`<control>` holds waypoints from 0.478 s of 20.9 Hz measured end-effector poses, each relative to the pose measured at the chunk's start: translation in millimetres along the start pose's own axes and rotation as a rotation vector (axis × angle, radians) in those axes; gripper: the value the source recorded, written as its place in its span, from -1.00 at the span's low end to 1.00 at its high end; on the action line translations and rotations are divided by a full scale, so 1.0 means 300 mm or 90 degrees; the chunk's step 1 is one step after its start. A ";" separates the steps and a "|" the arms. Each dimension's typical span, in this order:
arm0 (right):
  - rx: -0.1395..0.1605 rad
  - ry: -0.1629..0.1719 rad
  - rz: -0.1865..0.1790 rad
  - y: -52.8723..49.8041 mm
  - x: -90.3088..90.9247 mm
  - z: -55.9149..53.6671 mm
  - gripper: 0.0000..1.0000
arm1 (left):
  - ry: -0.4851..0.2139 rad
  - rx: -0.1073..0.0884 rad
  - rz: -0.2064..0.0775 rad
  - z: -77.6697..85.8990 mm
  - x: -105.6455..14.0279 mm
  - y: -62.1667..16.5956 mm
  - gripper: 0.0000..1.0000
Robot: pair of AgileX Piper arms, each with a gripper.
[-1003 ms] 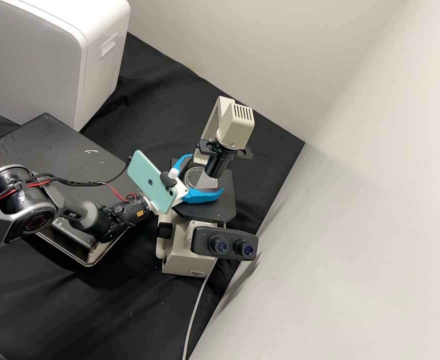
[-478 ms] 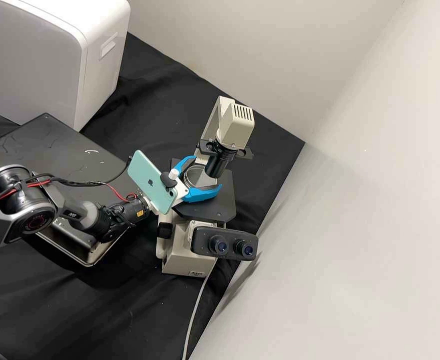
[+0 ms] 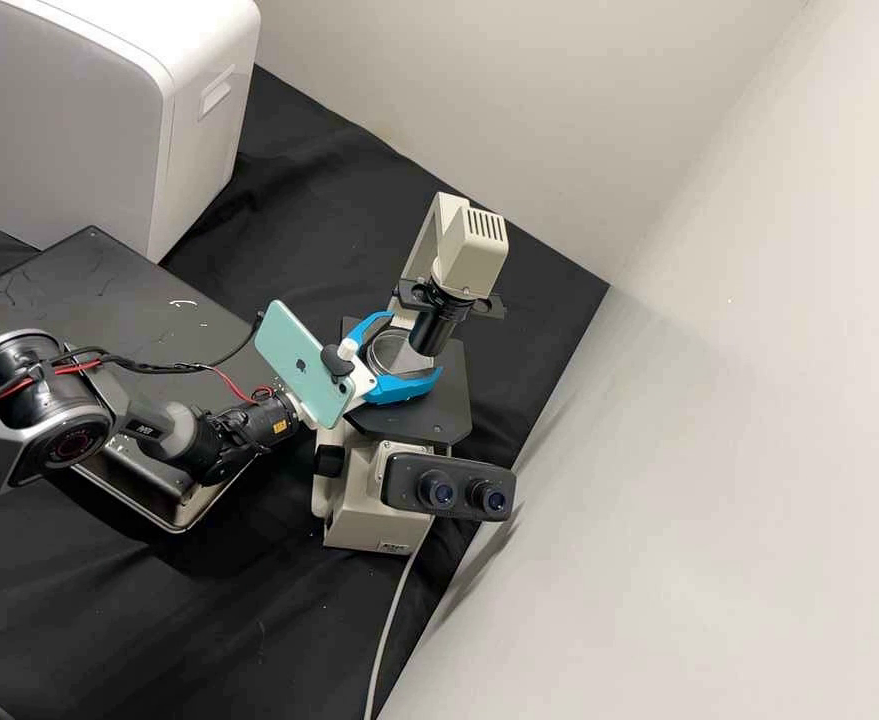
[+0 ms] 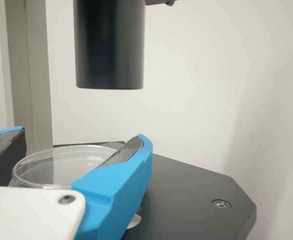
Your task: Place the petri dish on the bench
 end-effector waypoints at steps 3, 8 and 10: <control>0.000 0.000 0.000 0.000 0.000 0.000 -1.00 | 0.000 0.000 0.000 0.000 0.000 0.000 1.00; -0.002 0.007 -0.007 -0.005 -0.015 -0.002 -1.00 | 0.000 0.000 0.000 0.000 0.000 0.000 1.00; 0.008 0.009 -0.012 -0.006 -0.032 -0.004 -1.00 | 0.000 0.000 0.000 0.000 0.000 0.000 1.00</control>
